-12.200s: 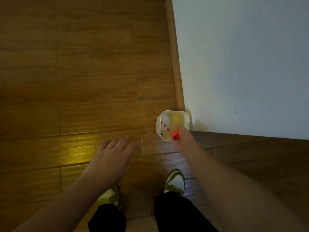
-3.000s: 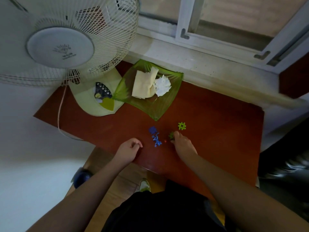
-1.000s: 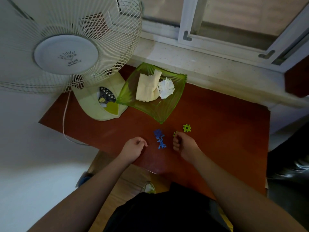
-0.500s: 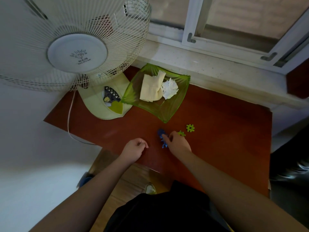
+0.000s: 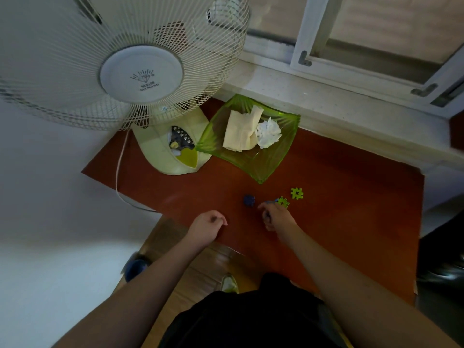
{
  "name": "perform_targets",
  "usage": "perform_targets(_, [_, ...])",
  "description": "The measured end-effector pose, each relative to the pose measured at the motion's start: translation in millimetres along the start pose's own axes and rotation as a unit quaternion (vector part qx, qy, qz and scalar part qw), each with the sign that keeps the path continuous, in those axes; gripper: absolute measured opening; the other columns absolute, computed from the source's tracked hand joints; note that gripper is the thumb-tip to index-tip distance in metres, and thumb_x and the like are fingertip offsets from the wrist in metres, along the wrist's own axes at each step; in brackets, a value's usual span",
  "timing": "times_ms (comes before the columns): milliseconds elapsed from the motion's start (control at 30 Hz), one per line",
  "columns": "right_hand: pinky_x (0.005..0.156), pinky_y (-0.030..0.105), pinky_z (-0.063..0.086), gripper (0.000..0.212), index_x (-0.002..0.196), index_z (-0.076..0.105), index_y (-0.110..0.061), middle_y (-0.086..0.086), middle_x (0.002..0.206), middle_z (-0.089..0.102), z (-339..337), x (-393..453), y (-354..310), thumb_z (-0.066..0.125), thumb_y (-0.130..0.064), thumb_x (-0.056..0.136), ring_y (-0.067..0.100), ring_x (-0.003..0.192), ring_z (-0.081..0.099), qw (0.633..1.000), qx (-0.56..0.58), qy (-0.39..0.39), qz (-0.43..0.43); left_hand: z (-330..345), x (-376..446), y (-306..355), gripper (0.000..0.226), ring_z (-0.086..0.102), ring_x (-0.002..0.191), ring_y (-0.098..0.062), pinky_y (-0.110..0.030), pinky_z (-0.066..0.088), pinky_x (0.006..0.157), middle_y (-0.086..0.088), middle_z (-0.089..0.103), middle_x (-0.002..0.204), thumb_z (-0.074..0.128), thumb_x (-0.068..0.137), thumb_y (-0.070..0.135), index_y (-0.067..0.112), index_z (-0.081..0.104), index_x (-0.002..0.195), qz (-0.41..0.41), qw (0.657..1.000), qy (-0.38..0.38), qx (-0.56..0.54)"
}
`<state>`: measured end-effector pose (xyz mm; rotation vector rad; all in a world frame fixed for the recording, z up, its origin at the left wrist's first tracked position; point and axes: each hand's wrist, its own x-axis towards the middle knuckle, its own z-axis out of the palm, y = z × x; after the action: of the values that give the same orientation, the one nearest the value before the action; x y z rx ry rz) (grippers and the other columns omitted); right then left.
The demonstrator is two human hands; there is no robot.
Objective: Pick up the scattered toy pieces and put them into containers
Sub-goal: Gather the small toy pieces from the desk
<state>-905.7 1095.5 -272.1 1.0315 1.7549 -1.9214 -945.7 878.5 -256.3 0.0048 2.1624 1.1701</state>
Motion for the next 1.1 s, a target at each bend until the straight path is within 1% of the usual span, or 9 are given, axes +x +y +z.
perform_targets(133, [0.05, 0.024, 0.032, 0.023, 0.114, 0.058, -0.001, 0.005, 0.075, 0.055, -7.5, -9.5, -3.6, 0.041, -0.01, 0.102, 0.013, 0.06, 0.045, 0.972, 0.22, -0.075, 0.02, 2.6, -0.4, 1.5, 0.029, 0.039, 0.046, -0.015, -0.03, 0.032, 0.052, 0.0, 0.045, 0.053, 0.045, 0.093, 0.012, 0.019, 0.064, 0.073, -0.006, 1.0, 0.003, 0.01])
perform_targets(233, [0.056, 0.025, 0.034, 0.018, 0.1, 0.059, -0.003, 0.008, 0.084, 0.057, -4.6, -8.5, -5.9, 0.041, -0.003, 0.099, 0.014, 0.067, 0.048, 0.964, 0.252, -0.081, 0.041, 2.1, 0.6, 2.6, 0.028, 0.038, 0.047, -0.017, -0.032, 0.031, 0.052, -0.002, 0.044, 0.054, 0.045, 0.092, 0.012, 0.019, 0.064, 0.073, -0.006, 1.0, 0.002, 0.005])
perform_targets(300, [0.054, 0.026, 0.031, 0.015, 0.086, 0.056, -0.008, 0.007, 0.08, 0.055, -1.5, -6.4, -8.5, 0.048, -0.012, 0.098, 0.014, 0.064, 0.046, 0.969, 0.234, -0.061, 0.053, 1.2, 1.3, 4.0, 0.029, 0.037, 0.047, -0.018, -0.033, 0.03, 0.052, -0.004, 0.043, 0.054, 0.045, 0.092, 0.012, 0.02, 0.064, 0.073, -0.007, 1.0, 0.004, 0.005])
perform_targets(433, [0.052, 0.029, 0.032, 0.037, 0.072, 0.05, -0.014, 0.002, 0.063, 0.048, 5.5, 2.5, -12.0, 0.062, -0.044, 0.091, 0.015, 0.054, 0.041, 1.0, -0.016, 0.017, 0.019, -2.9, 1.5, 4.6, 0.03, 0.037, 0.047, -0.018, -0.032, 0.03, 0.052, -0.006, 0.043, 0.056, 0.045, 0.092, 0.012, 0.02, 0.064, 0.071, -0.01, 1.0, 0.01, 0.007])
perform_targets(567, [0.055, 0.031, 0.04, 0.054, 0.069, 0.056, -0.008, 0.009, 0.065, 0.057, 14.5, 12.6, -14.0, 0.045, -0.053, 0.096, 0.02, 0.055, 0.053, 0.943, -0.316, 0.036, -0.1, -8.2, -0.7, 1.3, 0.03, 0.041, 0.048, -0.017, -0.032, 0.032, 0.053, -0.001, 0.045, 0.053, 0.046, 0.09, 0.011, 0.021, 0.063, 0.068, -0.012, 0.999, 0.022, 0.022])
perform_targets(667, [0.055, 0.026, 0.044, 0.04, 0.082, 0.067, -0.015, 0.001, 0.068, 0.066, 15.4, 11.2, -15.9, 0.042, -0.04, 0.101, 0.008, 0.052, 0.053, 0.915, -0.37, -0.004, -0.16, -12.2, -3.1, -0.2, 0.029, 0.042, 0.048, -0.014, -0.029, 0.033, 0.051, 0.0, 0.047, 0.053, 0.047, 0.09, 0.01, 0.019, 0.064, 0.069, -0.009, 0.999, 0.034, 0.038])
perform_targets(767, [0.048, 0.028, 0.042, 0.022, 0.113, 0.058, -0.022, 0.001, 0.07, 0.064, 14.4, 13.1, -12.1, 0.043, -0.034, 0.102, 0.012, 0.051, 0.054, 0.905, -0.379, 0.006, -0.191, -15.7, -5.3, -2.6, 0.028, 0.042, 0.047, -0.012, -0.027, 0.033, 0.049, -0.002, 0.051, 0.057, 0.049, 0.091, 0.011, 0.019, 0.064, 0.07, -0.009, 0.998, 0.044, 0.05])
perform_targets(900, [0.042, 0.029, 0.039, 0.032, 0.127, 0.04, -0.024, 0.006, 0.079, 0.064, 17.2, 16.6, -13.7, 0.042, -0.041, 0.101, 0.018, 0.052, 0.055, 0.877, -0.432, 0.065, -0.202, -18.2, -7.7, -4.7, 0.028, 0.04, 0.043, -0.009, -0.024, 0.031, 0.045, -0.001, 0.051, 0.056, 0.049, 0.091, 0.011, 0.02, 0.065, 0.07, -0.014, 0.997, 0.049, 0.05])
perform_targets(1100, [0.063, 0.039, 0.055, 0.054, 0.128, 0.037, -0.017, 0.012, 0.107, 0.066, 29.8, 27.8, -21.9, 0.058, -0.05, 0.09, 0.03, 0.085, 0.068, 0.834, -0.532, 0.052, -0.141, -16.4, -11.1, -4.0, 0.028, 0.039, 0.043, -0.012, -0.026, 0.03, 0.044, 0.002, 0.049, 0.052, 0.05, 0.088, 0.008, 0.019, 0.066, 0.068, -0.021, 0.997, 0.06, 0.037])
